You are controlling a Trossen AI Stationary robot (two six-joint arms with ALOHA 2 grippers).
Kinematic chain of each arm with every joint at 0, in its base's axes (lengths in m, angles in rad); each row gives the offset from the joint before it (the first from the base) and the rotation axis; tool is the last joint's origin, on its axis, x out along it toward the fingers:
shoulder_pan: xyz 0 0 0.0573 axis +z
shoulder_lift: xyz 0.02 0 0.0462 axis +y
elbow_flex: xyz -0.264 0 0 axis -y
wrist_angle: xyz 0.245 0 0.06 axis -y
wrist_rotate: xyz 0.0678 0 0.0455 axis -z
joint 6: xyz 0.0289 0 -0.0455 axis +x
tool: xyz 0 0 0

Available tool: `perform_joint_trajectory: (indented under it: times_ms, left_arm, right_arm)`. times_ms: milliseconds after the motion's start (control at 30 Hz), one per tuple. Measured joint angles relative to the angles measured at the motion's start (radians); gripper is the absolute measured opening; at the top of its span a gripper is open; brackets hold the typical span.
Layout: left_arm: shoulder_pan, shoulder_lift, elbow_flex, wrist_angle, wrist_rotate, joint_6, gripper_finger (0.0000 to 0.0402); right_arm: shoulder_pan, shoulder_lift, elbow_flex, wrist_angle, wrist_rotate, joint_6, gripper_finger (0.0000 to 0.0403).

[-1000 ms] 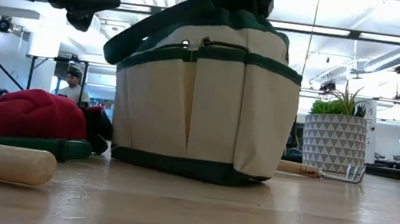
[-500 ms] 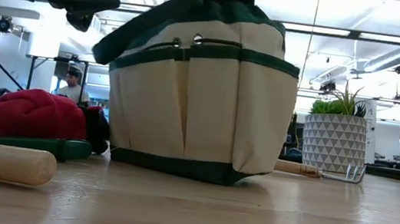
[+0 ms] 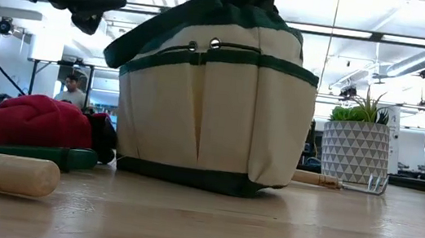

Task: Pick & Place Garden tools in Gardening bag
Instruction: Prepare the light brown gardening bag on the table

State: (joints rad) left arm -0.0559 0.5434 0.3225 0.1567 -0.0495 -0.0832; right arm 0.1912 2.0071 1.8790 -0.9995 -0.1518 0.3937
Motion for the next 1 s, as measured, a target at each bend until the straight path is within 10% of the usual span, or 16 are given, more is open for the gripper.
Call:
perform_joint_trajectory:
  times_ms: [700, 1000]
  left_arm:
    - [-0.011, 0.329, 0.151, -0.008, 0.091, 0.348, 0.0083]
    - [-0.056, 0.528, 0.374, -0.323, 0.099, 0.396, 0.0082]
  right_arm:
    - [-0.047, -0.009, 0.000, 0.007, -0.085, -0.105, 0.0008]
    - [-0.046, -0.013, -0.001, 0.008, -0.085, -0.110, 0.0008]
